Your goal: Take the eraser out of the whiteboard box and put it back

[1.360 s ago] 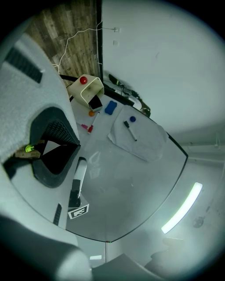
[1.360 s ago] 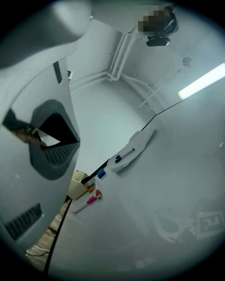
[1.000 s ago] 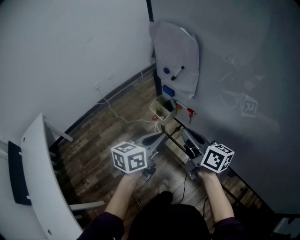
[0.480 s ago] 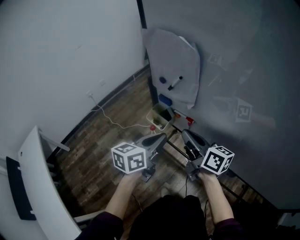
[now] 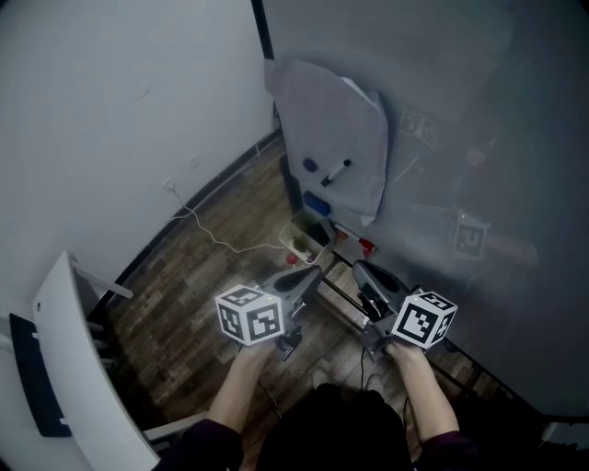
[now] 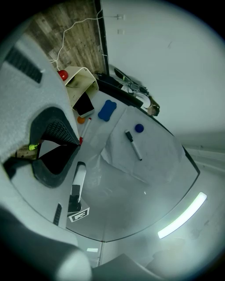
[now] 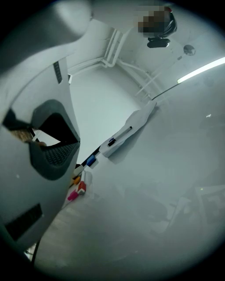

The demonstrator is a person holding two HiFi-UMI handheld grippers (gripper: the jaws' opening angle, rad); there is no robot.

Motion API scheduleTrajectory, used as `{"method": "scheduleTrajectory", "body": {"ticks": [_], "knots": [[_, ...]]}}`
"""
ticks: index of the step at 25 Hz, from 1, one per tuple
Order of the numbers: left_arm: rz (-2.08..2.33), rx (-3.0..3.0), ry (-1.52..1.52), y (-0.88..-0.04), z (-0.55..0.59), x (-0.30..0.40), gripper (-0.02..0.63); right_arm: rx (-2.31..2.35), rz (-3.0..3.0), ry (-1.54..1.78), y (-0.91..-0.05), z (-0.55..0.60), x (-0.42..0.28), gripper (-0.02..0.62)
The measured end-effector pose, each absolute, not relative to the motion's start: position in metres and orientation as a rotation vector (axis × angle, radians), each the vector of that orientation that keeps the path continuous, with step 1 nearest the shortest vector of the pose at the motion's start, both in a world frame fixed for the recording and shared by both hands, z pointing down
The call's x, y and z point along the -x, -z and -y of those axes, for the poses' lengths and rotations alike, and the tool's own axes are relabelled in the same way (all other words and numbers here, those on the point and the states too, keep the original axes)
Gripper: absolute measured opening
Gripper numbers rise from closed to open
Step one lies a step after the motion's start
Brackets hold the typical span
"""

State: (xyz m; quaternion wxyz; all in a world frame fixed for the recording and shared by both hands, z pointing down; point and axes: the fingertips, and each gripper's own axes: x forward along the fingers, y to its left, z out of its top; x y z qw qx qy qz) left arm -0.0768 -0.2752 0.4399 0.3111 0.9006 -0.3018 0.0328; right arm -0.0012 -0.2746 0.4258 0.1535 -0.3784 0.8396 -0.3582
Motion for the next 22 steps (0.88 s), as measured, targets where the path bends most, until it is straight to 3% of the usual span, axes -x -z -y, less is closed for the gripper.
{"method": "scheduleTrajectory", "body": {"ticks": [6,17,22], "knots": [[0.829,-2.418,-0.107,-0.438,0.284,0.078,0.006,1.086,-2.404,1.037,-0.426,0.278,-0.001,0.003],[1.065,-2.696,-0.468,-0.469,0.328,0.073,0.011,1.118,-2.364,1.054,-0.434,0.281,-0.006,0.003],[1.140,-2.776,-0.633,-0.486,0.348,0.066,0.128,1.151,-2.352,1.072,-0.447,0.277,-0.011,0.003]]}}
